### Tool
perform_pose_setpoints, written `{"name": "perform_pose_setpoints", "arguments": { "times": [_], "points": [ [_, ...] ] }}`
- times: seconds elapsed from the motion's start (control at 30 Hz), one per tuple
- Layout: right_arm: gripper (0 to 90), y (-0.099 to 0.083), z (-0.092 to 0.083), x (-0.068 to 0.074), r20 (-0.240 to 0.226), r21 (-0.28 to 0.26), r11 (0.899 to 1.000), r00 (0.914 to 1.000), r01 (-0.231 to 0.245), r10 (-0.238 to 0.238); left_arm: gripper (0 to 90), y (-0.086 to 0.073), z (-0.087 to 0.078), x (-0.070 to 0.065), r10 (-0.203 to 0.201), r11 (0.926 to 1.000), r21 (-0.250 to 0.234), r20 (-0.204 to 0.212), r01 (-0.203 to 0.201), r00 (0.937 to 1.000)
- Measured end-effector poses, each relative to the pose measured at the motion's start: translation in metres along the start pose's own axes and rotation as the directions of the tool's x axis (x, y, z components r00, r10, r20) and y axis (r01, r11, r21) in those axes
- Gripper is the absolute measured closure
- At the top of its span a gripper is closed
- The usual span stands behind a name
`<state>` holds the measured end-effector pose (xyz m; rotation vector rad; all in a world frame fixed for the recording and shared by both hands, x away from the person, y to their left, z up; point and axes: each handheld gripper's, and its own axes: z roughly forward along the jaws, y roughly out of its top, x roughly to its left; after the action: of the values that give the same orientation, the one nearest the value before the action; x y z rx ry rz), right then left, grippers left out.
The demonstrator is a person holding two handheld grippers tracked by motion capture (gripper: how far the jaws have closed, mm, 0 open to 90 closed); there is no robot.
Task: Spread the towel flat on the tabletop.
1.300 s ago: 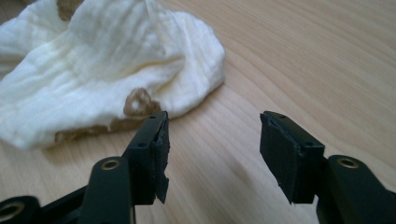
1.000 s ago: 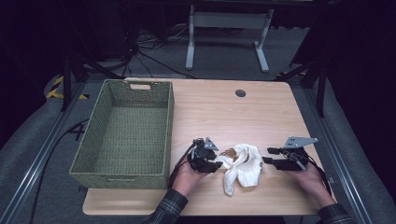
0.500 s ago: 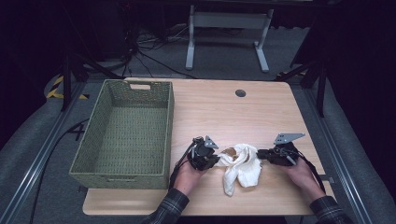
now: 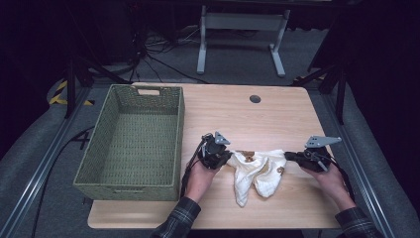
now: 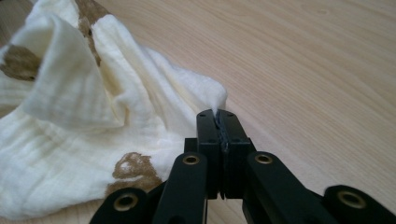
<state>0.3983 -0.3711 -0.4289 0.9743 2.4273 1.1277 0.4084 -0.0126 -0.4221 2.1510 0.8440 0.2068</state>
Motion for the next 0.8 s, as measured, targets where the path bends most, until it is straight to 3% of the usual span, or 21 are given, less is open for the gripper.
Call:
{"name": "perform_pose_setpoints", "arguments": {
  "times": [0.17, 0.33, 0.43, 0.57, 0.67, 0.8],
  "points": [
    [89.5, 0.004, -0.002, -0.006, 0.018, -0.010, 1.000, 0.9998, 0.003, -0.003, 87.5, 0.009, 0.006, 0.006, 0.009, 1.0000, -0.002, -0.034, -0.009, 0.9994],
    [89.4, 0.008, 0.007, -0.014, 0.037, 0.007, 1.000, 0.9993, 0.006, -0.006, 87.4, 0.016, 0.019, 0.015, 0.006, 1.0000, 0.004, -0.062, -0.006, 0.9980],
    [88.3, 0.009, 0.013, -0.016, 0.039, 0.013, 1.000, 0.9992, 0.001, -0.001, 84.9, 0.016, 0.026, 0.019, -0.008, 0.9999, 0.010, -0.055, 0.008, 0.9985],
    [74.0, 0.010, 0.013, -0.015, 0.035, 0.007, 1.000, 0.9994, -0.002, 0.001, 70.2, 0.013, 0.020, 0.015, -0.026, 0.9996, -0.007, -0.029, 0.026, 0.9992],
    [73.3, 0.011, 0.008, -0.011, 0.025, -0.011, 1.000, 0.9997, 0.003, -0.003, 66.0, 0.012, 0.014, 0.010, -0.009, 0.9997, -0.023, 0.001, 0.009, 1.0000],
    [73.0, 0.008, 0.003, -0.004, -0.024, -0.011, 1.000, 0.9996, -0.018, 0.018, 62.8, 0.008, 0.007, -0.003, 0.020, 0.9994, -0.029, 0.030, -0.019, 0.9994]
  ]
}}
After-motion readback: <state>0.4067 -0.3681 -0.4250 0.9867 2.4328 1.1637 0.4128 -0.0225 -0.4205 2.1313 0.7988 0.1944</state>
